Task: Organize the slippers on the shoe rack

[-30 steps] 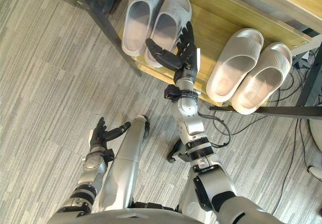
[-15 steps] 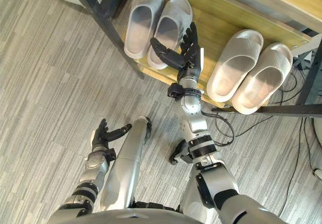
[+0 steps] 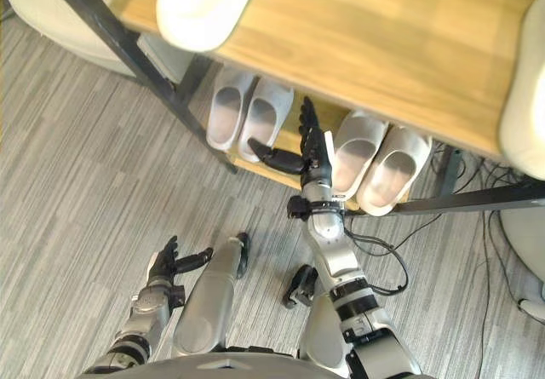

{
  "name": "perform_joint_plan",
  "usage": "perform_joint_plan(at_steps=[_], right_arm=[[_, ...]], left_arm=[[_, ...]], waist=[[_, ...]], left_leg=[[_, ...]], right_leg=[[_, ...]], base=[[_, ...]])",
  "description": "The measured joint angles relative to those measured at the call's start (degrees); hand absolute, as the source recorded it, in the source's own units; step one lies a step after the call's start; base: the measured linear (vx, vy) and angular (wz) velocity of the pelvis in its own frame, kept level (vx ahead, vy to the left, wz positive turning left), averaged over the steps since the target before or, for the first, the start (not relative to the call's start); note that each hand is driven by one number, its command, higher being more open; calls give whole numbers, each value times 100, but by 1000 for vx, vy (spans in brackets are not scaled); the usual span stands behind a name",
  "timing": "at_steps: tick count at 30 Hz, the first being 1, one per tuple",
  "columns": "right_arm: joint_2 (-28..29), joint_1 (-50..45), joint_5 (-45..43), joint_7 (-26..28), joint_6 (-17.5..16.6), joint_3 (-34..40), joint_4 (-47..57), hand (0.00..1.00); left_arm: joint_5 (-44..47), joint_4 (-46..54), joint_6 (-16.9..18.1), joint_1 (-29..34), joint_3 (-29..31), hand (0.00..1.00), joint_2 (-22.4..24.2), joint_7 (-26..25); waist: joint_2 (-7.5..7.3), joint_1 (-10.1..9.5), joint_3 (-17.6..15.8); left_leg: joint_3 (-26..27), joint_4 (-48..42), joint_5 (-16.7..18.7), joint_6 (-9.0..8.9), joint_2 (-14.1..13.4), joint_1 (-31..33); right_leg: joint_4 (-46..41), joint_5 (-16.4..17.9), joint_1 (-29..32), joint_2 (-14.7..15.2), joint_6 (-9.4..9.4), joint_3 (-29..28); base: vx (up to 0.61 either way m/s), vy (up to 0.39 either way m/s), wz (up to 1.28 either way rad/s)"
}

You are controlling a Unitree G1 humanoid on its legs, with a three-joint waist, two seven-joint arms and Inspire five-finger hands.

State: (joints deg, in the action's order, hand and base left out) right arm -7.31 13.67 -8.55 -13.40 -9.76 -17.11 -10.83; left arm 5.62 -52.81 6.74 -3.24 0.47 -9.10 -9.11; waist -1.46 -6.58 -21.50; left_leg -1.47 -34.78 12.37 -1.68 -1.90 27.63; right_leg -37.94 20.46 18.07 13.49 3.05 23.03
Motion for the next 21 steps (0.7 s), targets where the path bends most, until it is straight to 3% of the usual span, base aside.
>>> perform_joint_plan(at_steps=[5,10,15,21], right_arm=[[-233,-558,584,409,2,-164,-24,100],[-262,-1315,1124,608,30,-154,-331,100],[-231,-1840,1547,695,249,1,-1231,100],[-211,-2169,1639,692,455,47,-1946,100]], left_arm=[[-278,-284,-88,144,-290,100,-141,122],[-631,-491,-119,407,-489,100,-124,210],[-757,-492,-129,463,-648,100,-37,217],[-799,-486,-154,449,-754,100,126,217]], waist=[[-89,67,360],[41,252,892],[186,377,1097],[240,443,1191]], left_leg=[[244,1572,-649,17,10,-1055],[450,2906,-1204,-17,60,-1965],[562,3359,-1403,-22,78,-2392],[572,3571,-1525,23,87,-2620]], right_leg=[[1559,-766,-833,-278,78,-74],[2780,-1395,-1532,-483,172,-193],[3230,-1655,-1879,-565,191,-301],[3537,-1843,-2108,-651,186,-335]], base=[[91,43,-21],[51,2,-21],[-20,0,-12],[-48,-4,-3]])
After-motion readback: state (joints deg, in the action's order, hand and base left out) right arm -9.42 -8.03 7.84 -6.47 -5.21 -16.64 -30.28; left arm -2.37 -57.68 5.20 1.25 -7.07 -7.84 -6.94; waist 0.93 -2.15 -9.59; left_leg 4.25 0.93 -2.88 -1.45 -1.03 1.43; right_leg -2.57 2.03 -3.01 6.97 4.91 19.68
